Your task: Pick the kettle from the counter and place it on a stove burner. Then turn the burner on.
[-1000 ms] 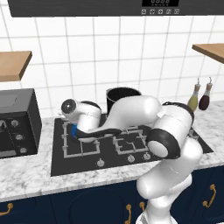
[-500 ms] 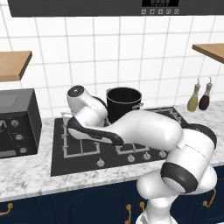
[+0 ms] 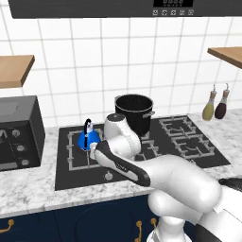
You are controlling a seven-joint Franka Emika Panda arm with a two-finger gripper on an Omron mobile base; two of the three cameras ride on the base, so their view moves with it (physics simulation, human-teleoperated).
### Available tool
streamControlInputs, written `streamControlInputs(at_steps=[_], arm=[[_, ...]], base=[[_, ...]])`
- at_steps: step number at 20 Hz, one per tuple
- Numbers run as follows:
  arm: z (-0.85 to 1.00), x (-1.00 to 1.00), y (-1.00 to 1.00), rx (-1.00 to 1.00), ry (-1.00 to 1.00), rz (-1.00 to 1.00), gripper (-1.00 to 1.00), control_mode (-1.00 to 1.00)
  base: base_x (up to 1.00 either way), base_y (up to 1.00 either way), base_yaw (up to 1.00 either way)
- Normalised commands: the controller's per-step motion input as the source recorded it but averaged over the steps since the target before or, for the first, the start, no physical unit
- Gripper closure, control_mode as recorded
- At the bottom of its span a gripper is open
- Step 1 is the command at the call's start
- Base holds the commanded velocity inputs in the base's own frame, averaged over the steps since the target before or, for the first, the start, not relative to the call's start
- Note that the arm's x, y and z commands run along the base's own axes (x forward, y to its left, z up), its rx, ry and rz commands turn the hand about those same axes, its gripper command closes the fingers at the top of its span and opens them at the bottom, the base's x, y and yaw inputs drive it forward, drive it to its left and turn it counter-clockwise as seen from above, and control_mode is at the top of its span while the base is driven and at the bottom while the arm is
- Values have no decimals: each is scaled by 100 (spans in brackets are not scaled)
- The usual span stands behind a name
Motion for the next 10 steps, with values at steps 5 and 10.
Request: streamControlInputs(at_steps=[5, 10], arm=[[-78, 4, 17, -5, 32, 4, -100, -100], [-35, 44, 7, -7, 27, 5, -100, -100]], base=[[0, 0, 0], [0, 0, 0]])
